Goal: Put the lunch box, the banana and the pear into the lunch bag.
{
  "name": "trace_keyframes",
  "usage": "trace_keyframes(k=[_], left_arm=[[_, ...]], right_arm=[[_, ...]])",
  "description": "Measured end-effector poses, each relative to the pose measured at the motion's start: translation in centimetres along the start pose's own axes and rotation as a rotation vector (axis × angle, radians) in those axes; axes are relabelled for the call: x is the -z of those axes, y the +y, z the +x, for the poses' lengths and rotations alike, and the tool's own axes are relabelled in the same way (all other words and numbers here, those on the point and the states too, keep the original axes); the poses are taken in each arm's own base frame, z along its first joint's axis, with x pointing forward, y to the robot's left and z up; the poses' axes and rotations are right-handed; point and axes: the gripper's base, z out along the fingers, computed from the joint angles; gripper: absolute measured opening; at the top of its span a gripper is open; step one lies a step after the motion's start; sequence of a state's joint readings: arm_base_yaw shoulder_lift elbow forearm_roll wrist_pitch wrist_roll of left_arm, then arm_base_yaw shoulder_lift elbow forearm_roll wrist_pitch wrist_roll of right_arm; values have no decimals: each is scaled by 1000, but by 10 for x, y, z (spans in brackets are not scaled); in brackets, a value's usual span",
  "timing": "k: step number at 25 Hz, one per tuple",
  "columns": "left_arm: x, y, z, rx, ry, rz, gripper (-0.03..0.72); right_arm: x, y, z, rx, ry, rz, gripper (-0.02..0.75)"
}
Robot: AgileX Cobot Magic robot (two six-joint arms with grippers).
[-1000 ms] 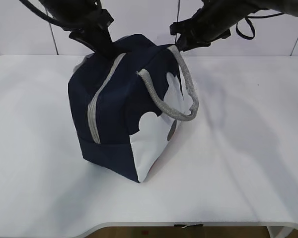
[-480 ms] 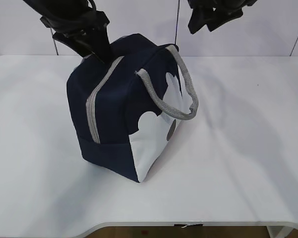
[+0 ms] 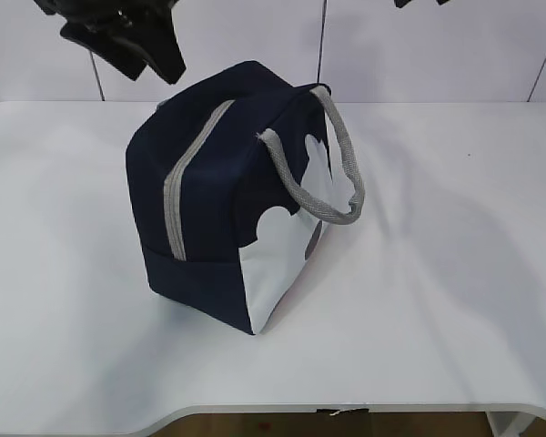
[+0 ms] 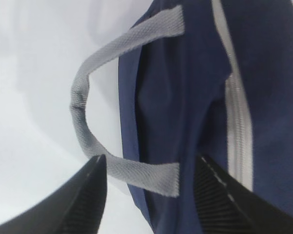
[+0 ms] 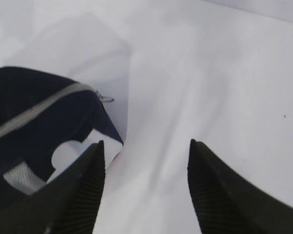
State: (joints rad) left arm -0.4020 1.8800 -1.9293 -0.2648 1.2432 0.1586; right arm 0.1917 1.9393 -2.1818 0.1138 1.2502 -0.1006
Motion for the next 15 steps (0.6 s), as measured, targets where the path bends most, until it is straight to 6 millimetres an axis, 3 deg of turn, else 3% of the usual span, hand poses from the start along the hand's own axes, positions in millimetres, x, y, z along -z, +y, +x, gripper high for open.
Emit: trace_keyframes(k=[6, 15], left_arm=[[45, -8, 15, -28, -60, -55, 415], [77, -17, 60, -35, -41, -85, 384]], right_arm=[[34, 6, 42, -11, 79, 4, 440], [98, 16, 105, -10, 78, 14, 440]])
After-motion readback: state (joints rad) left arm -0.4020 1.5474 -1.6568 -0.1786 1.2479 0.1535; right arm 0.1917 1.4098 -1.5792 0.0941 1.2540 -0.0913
